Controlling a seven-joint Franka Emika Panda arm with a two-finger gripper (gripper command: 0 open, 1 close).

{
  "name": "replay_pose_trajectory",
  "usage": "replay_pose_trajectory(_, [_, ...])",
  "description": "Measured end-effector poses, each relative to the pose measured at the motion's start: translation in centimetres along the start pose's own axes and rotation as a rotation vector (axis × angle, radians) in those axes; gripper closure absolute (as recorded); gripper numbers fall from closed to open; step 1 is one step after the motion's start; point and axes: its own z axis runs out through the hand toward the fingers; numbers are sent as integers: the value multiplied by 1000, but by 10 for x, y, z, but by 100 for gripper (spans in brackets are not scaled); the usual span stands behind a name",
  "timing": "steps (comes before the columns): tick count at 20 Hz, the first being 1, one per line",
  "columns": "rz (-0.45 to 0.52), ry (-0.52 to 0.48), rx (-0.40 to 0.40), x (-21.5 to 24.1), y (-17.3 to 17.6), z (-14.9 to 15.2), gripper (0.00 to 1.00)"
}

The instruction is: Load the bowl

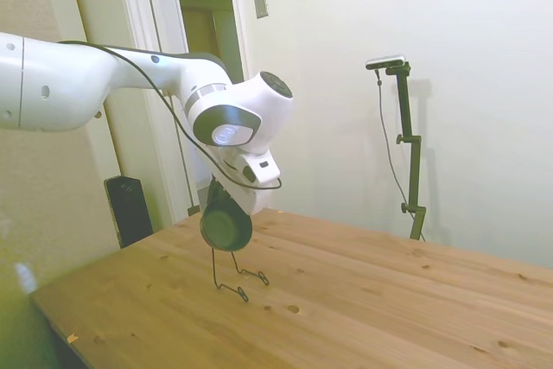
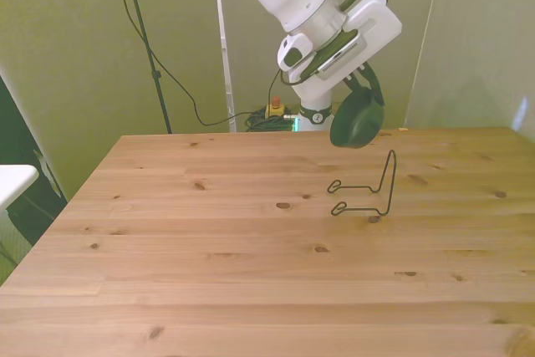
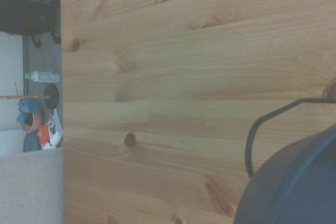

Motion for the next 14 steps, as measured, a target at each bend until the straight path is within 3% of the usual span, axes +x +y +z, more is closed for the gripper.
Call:
replay_pose_trajectory(3, [14, -39, 26, 22, 9, -3, 100])
replay_pose_trajectory(7, [8, -106, 22, 52, 16, 19, 100])
replay_pose_trajectory(14, [-23, -135, 3, 56, 8, 40, 100])
